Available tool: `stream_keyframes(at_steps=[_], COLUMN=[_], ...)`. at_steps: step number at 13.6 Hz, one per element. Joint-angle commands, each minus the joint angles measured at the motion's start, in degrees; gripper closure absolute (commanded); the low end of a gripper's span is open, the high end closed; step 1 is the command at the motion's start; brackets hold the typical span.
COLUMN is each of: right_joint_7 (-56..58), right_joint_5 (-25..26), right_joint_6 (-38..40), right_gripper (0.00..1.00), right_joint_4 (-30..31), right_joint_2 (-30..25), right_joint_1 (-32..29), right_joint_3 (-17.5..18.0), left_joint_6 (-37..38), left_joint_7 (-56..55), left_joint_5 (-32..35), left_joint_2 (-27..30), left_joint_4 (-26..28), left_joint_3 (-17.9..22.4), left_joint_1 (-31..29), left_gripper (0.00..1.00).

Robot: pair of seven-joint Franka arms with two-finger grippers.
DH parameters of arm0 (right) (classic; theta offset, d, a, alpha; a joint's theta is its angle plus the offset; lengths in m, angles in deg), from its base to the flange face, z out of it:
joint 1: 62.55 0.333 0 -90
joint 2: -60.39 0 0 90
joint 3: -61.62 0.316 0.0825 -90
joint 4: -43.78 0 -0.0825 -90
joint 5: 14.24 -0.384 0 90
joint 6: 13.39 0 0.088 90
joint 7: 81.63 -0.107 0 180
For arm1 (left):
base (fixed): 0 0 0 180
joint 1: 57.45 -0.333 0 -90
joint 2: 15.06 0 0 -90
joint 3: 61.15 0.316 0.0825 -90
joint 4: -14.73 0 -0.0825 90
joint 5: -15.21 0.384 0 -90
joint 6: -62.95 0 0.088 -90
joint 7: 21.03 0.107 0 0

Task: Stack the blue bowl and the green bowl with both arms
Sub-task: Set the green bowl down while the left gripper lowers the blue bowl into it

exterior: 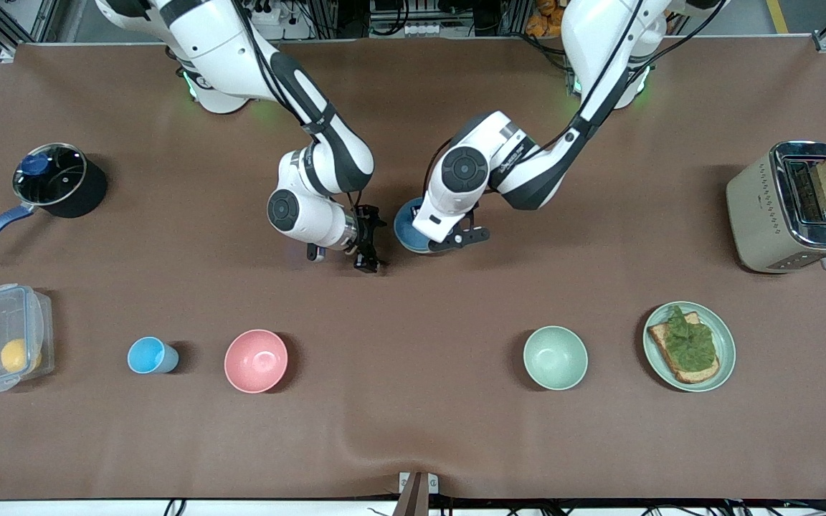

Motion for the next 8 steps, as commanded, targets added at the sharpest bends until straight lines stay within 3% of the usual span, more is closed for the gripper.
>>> stream_keyframes(at_steps=[1, 5, 8], right_joint_7=[-0.13, -0.22, -0.22], right_joint_5=[-0.72, -0.72, -0.72], right_joint_6=[0.31, 0.31, 0.49], right_gripper=[0.00, 0.00, 0.00], right_joint_4=[1.17, 1.26, 1.26], right_joint_2=[-1.48, -1.57, -2.53], right_joint_1=[0.23, 0.23, 0.14], right_joint_3=[-0.14, -0.14, -0.31], left_joint_6=[2.84, 3.71, 6.09], left_joint_7=[-2.49, -5.12, -4.86], left_joint_5=[0.54, 0.27, 1.41], left_joint_2=[4.53, 4.72, 4.80], left_joint_4=[0.59, -2.65, -6.69], left_joint_3=[-0.25, -0.07, -0.07], left_joint_1=[-0.24, -1.03, -5.59], left_gripper=[0.00, 0.00, 0.00])
